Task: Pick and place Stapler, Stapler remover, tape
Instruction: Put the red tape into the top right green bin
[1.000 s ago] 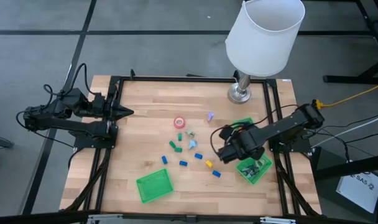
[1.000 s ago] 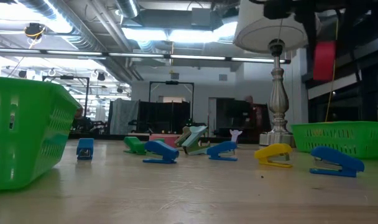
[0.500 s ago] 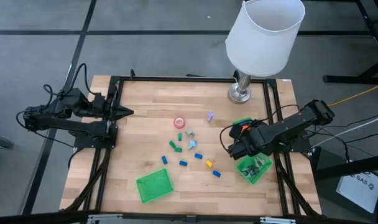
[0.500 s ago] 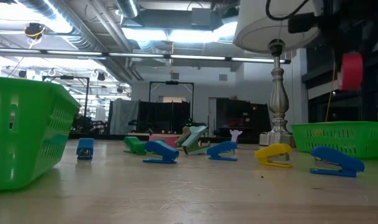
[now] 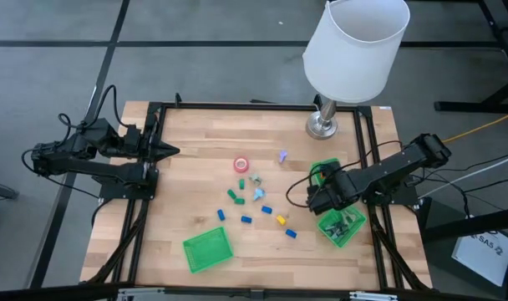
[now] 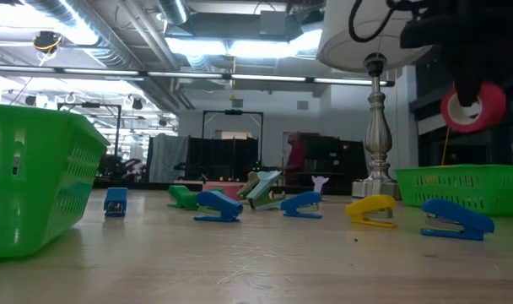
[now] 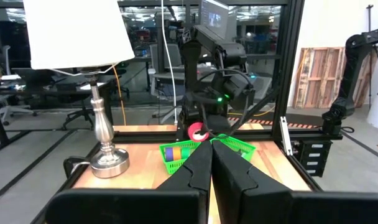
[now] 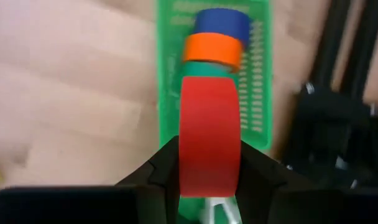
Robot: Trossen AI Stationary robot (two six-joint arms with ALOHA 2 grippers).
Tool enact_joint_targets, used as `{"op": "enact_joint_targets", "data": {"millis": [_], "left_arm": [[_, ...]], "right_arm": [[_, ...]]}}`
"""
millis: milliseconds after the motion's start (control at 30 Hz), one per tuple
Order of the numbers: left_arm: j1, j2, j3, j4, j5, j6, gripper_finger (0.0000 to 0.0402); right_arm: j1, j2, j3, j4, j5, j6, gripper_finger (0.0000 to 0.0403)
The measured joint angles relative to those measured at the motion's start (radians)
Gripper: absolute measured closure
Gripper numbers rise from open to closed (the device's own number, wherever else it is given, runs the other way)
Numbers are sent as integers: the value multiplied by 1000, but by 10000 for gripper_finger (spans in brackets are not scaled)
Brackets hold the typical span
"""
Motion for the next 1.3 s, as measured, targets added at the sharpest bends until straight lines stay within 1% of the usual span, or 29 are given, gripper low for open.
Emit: {"op": "enact_joint_targets", "data": {"millis": [67, 233, 500, 633, 967, 1100, 1300], "left_arm": [[0, 0, 0, 0, 0, 0, 395], [0, 0, 0, 0, 0, 0, 395], [0, 0, 0, 0, 0, 0, 395], [0, 0, 0, 0, 0, 0, 395], [0, 0, 0, 0, 0, 0, 395], [0, 0, 0, 0, 0, 0, 395], [0, 0, 0, 0, 0, 0, 395]], "right_arm": [[0, 2, 0, -3, 0, -86, 290], [0, 2, 0, -56, 0, -113, 290], [3, 31, 0, -43, 0, -301, 290], [3, 64, 0, -45, 0, -362, 290], [3, 153, 0, -54, -8, -373, 289], [3, 171, 0, -57, -8, -373, 268], [4, 171, 0, -60, -35, -419, 210]]}}
